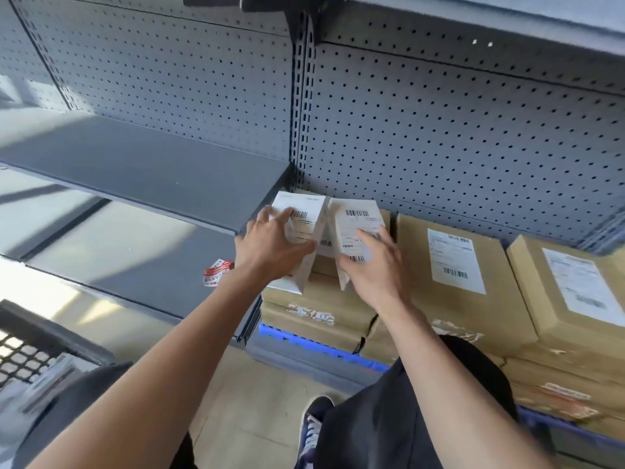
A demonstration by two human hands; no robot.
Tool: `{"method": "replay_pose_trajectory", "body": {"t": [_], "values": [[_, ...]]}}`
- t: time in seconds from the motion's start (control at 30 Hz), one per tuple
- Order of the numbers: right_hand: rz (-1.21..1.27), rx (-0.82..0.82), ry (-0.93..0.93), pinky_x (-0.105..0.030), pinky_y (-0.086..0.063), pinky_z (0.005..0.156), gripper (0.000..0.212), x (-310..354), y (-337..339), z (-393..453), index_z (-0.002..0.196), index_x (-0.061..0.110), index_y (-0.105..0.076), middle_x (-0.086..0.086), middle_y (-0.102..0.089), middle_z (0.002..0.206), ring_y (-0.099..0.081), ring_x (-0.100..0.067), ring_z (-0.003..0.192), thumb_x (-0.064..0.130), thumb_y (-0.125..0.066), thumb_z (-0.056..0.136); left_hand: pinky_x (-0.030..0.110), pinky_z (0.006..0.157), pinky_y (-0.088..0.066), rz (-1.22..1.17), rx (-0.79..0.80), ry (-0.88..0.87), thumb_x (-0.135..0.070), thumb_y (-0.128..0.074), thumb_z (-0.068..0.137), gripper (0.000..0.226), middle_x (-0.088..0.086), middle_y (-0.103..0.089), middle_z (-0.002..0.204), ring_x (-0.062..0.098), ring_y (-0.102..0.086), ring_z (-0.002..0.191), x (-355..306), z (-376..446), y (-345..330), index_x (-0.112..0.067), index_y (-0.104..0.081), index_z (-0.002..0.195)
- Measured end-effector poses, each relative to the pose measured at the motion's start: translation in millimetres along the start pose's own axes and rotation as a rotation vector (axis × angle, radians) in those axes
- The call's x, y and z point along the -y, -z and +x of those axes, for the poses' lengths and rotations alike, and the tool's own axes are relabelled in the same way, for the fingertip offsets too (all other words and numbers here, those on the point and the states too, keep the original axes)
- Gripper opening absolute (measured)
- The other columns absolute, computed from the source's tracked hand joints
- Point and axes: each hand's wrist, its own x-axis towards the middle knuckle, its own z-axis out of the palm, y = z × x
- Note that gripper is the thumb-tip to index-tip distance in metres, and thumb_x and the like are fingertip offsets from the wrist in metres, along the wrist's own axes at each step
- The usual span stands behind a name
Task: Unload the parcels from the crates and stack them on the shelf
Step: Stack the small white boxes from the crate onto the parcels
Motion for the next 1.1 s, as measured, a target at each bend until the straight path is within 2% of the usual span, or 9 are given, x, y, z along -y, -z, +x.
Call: {"method": "replay_pose_trajectory", "body": {"t": [0.17, 0.37, 0.47, 0.57, 0.67, 0.8, 0.9, 1.0, 1.1], "values": [[-0.046, 0.011, -0.011, -0.052, -0.036, 0.109, 0.059, -1, -2, 7, 0.143, 0.031, -0.053, 0.0, -0.037, 0.155, -0.033, -0.027, 0.14, 0.052, -0.063, 0.088, 0.058, 0.115, -0.03, 0.062, 0.004, -0.004, -0.074, -0.06, 0.08, 0.079, 0.0, -0.032, 0.161, 0.028, -0.036, 0.143, -7, 16, -10, -0.042, -0.04, 0.15], [-0.153, 0.064, 0.022, -0.053, -0.032, 0.113, 0.063, -7, -1, 6, 0.147, 0.037, -0.046, 0.002, -0.024, 0.164, -0.027, -0.029, 0.145, 0.069, -0.046, 0.092, 0.057, 0.114, -0.028, 0.141, 0.06, 0.013, -0.082, -0.049, 0.083, 0.081, -0.001, -0.026, 0.163, 0.03, -0.032, 0.144, -14, 25, -17, -0.037, -0.041, 0.15], [-0.107, 0.106, 0.043, -0.053, -0.029, 0.116, 0.055, -8, 9, 8, 0.148, 0.035, -0.045, 0.002, -0.022, 0.166, -0.026, -0.029, 0.148, 0.06, -0.04, 0.1, 0.056, 0.113, -0.034, 0.055, 0.028, -0.011, -0.072, -0.049, 0.091, 0.069, 0.0, -0.029, 0.163, 0.032, -0.037, 0.143, -10, 22, -16, -0.035, -0.044, 0.15], [-0.021, 0.151, 0.056, -0.047, -0.024, 0.119, 0.05, -12, 19, 8, 0.151, 0.032, -0.044, 0.003, -0.019, 0.166, -0.022, -0.024, 0.15, 0.047, -0.043, 0.104, 0.056, 0.112, -0.037, -0.083, -0.08, -0.068, -0.057, -0.053, 0.097, 0.054, -0.001, -0.035, 0.162, 0.03, -0.041, 0.142, 4, 10, -12, -0.034, -0.052, 0.146], [0.01, 0.198, 0.087, -0.04, -0.022, 0.118, 0.05, -14, 24, -2, 0.152, 0.031, -0.043, 0.005, -0.019, 0.166, -0.019, -0.019, 0.151, 0.044, -0.047, 0.103, 0.057, 0.11, -0.039, -0.135, -0.131, -0.171, -0.047, -0.059, 0.098, 0.042, 0.0, -0.044, 0.157, 0.028, -0.04, 0.14, 22, -9, -13, -0.033, -0.062, 0.137], [0.024, 0.263, 0.114, -0.042, -0.017, 0.121, 0.054, -12, 25, -14, 0.151, 0.037, -0.043, 0.005, -0.015, 0.167, -0.011, -0.018, 0.153, 0.046, -0.054, 0.099, 0.056, 0.113, -0.036, -0.072, -0.066, -0.326, -0.048, -0.067, 0.093, 0.043, 0.002, -0.043, 0.157, 0.027, -0.032, 0.142, 39, -25, -15, -0.033, -0.067, 0.133], [0.023, 0.293, 0.13, -0.039, -0.017, 0.12, 0.056, -8, 26, -18, 0.149, 0.038, -0.045, 0.007, -0.014, 0.167, -0.01, -0.018, 0.152, 0.044, -0.061, 0.096, 0.055, 0.116, -0.033, -0.047, -0.024, -0.368, -0.044, -0.069, 0.092, 0.044, 0.005, -0.039, 0.159, 0.03, -0.028, 0.144, 40, -22, -14, -0.034, -0.065, 0.135], [0.014, 0.294, 0.176, -0.028, -0.017, 0.115, 0.052, -3, 24, -19, 0.147, 0.033, -0.049, 0.009, -0.016, 0.166, -0.012, -0.014, 0.15, 0.032, -0.064, 0.098, 0.053, 0.118, -0.03, -0.037, 0.022, -0.401, -0.039, -0.066, 0.096, 0.04, 0.006, -0.041, 0.158, 0.032, -0.029, 0.146, 38, -11, -12, -0.034, -0.063, 0.136], [0.009, 0.254, 0.191, -0.021, -0.015, 0.112, 0.048, -2, 20, -17, 0.146, 0.032, -0.051, 0.008, -0.019, 0.166, -0.015, -0.012, 0.148, 0.018, -0.059, 0.101, 0.05, 0.122, -0.025, -0.031, 0.058, -0.405, -0.037, -0.063, 0.098, 0.04, 0.006, -0.04, 0.159, 0.029, -0.027, 0.149, 37, 0, -11, -0.031, -0.062, 0.137]]}}
